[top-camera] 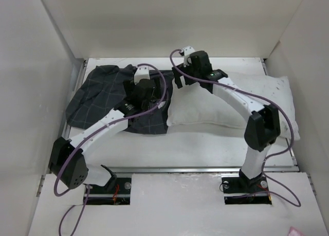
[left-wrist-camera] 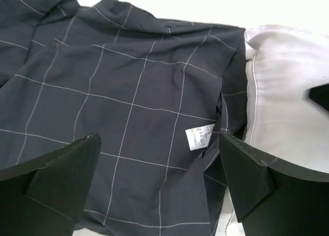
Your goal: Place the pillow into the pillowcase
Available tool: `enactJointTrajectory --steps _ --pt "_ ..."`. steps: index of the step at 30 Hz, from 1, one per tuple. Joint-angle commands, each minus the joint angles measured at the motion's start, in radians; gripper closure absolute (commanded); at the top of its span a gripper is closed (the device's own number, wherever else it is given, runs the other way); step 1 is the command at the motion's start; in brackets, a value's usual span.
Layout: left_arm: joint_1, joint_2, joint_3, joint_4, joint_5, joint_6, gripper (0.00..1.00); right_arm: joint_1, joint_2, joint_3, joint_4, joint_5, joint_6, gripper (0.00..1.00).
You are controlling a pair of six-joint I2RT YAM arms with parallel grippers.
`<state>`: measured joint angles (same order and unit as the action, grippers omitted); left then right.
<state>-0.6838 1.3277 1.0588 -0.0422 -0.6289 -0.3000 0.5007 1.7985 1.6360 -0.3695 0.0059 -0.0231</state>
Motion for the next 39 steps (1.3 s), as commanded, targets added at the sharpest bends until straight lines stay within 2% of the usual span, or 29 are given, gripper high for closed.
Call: enactJointTrajectory --steps 1,7,9,10,11,14,17,20,21,26,31,34,36,39 --pt "0.026 0.028 0.066 -0.010 0.075 -0.001 0.00 0.015 0.085 0.077 -0.066 0.094 -0.043 0.00" --pt "0.084 0.080 0.086 -0.010 0.181 0.029 0.00 0.015 0.324 0.176 -0.140 0.192 -0.034 0.02" --pt "0.096 0.090 0.095 -0.010 0.192 0.029 0.00 0.015 0.355 0.185 -0.140 0.238 -0.012 0.16" --pt "0.105 0.090 0.095 -0.010 0.201 0.029 0.00 0.015 0.355 0.173 -0.140 0.258 -0.012 0.24" --pt "0.105 0.090 0.095 -0.010 0.216 0.041 0.00 0.015 0.355 0.151 -0.140 0.297 0.000 0.52" --pt "0.125 0.114 0.095 0.008 0.276 0.065 0.00 0.015 0.326 0.119 -0.112 0.353 0.018 1.00" --pt "0.125 0.155 0.104 0.018 0.340 0.108 0.00 0.006 0.193 0.068 -0.050 0.319 0.009 1.00" --pt "0.125 0.226 0.125 0.030 0.377 0.166 0.00 -0.036 -0.022 -0.005 0.059 0.179 -0.001 1.00" --pt "0.125 0.246 0.125 0.030 0.377 0.167 0.00 -0.069 -0.066 -0.017 0.072 0.095 -0.001 1.00" --pt "0.125 0.396 0.206 -0.019 0.402 0.159 0.03 -0.166 -0.252 -0.018 0.072 -0.098 -0.001 1.00" --pt "0.125 0.496 0.237 -0.041 0.425 0.147 0.05 -0.191 -0.298 -0.028 0.072 -0.144 -0.001 1.00" --pt "0.125 0.577 0.319 -0.093 0.353 0.124 0.07 -0.191 -0.307 -0.038 0.061 -0.164 -0.001 1.00" --pt "0.125 0.614 0.368 -0.137 0.353 0.124 0.12 -0.201 -0.317 -0.048 0.061 -0.164 -0.001 1.00" --pt "0.125 0.636 0.383 -0.159 0.394 0.124 0.13 -0.211 -0.317 -0.048 0.061 -0.164 -0.001 1.00"
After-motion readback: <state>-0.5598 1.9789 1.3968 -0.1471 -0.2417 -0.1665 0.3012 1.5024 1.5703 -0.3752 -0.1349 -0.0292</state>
